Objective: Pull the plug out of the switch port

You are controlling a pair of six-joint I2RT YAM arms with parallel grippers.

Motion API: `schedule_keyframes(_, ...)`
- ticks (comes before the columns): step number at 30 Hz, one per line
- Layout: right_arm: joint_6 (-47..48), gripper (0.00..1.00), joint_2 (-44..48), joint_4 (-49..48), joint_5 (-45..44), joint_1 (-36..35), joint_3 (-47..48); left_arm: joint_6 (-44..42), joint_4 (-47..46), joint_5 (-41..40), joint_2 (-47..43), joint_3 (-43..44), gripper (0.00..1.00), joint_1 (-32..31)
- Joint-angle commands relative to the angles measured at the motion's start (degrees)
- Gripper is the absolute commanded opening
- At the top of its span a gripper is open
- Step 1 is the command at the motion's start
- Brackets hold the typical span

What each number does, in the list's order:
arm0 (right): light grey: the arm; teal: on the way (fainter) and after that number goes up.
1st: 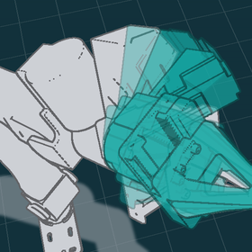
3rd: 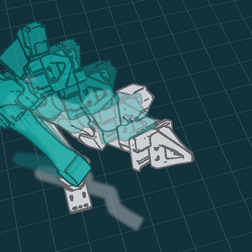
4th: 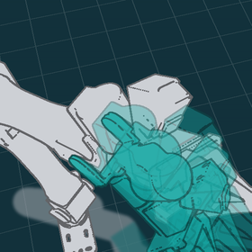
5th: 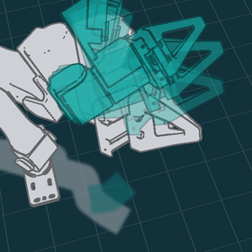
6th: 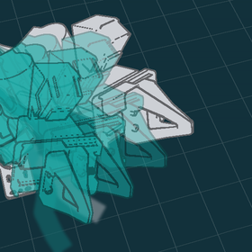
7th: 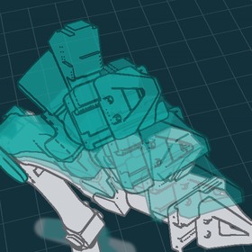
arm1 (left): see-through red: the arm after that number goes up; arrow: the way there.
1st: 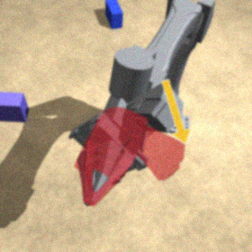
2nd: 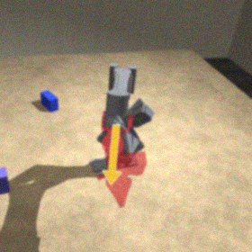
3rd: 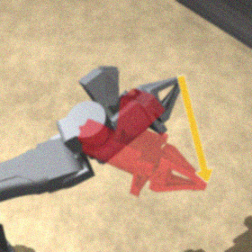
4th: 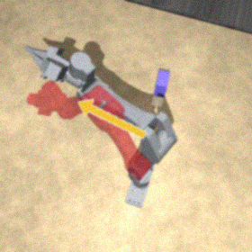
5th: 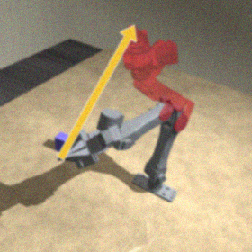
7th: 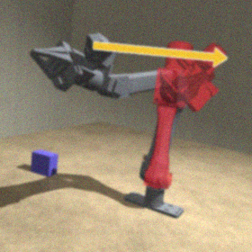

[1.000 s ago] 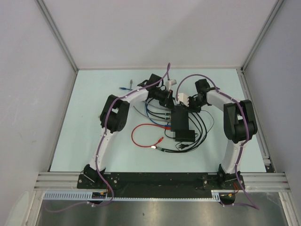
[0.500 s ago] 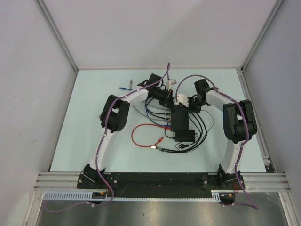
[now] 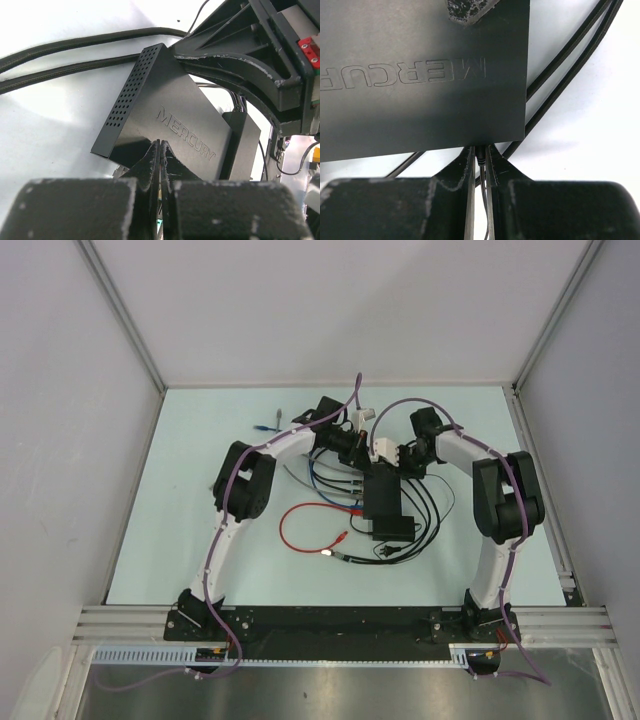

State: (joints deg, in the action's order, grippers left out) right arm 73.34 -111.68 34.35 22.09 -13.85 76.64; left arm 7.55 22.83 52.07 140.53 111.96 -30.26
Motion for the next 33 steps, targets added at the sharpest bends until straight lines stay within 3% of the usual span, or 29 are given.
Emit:
schedule_keyframes(1, -0.5, 0.0, -3.9, -4.4, -6.9, -0.5, -0.9, -1.5, 1.5, -2.6, 1.7, 0.7, 0.0, -0.3)
schedule_keyframes(7, 2.4, 0.0, -3.5, 2.5, -3.7, -1.1, -0.9, -1.6, 1.6, -2.6, 1.7, 0.8, 0.0, -0.3)
schedule_keyframes(14, -1.4, 0.0, -2.6, -3.3, -4.1, -1.7, -0.6, -1.4, 1.4, -2.4, 2.1, 1.3, 0.0, -0.3)
schedule_keyframes(23, -4.3, 0.0, -2.3, -1.6, 0.8, -2.9, -0.1, -1.3, 1.3, -2.2, 2.4, 1.6, 0.0, -0.3)
schedule_keyframes(28, 1.4, 0.02, -3.2, 4.6, 1.2, -3.1, -0.2, -1.2, 1.3, -2.2, 2.5, 1.5, 0.0, -0.3)
schedule_keyframes(33, 2.2, 0.02, -3.9, -0.9, -1.9, -2.4, 0.5, -1.5, 1.0, -1.4, 2.4, 1.4, 0.0, -0.2)
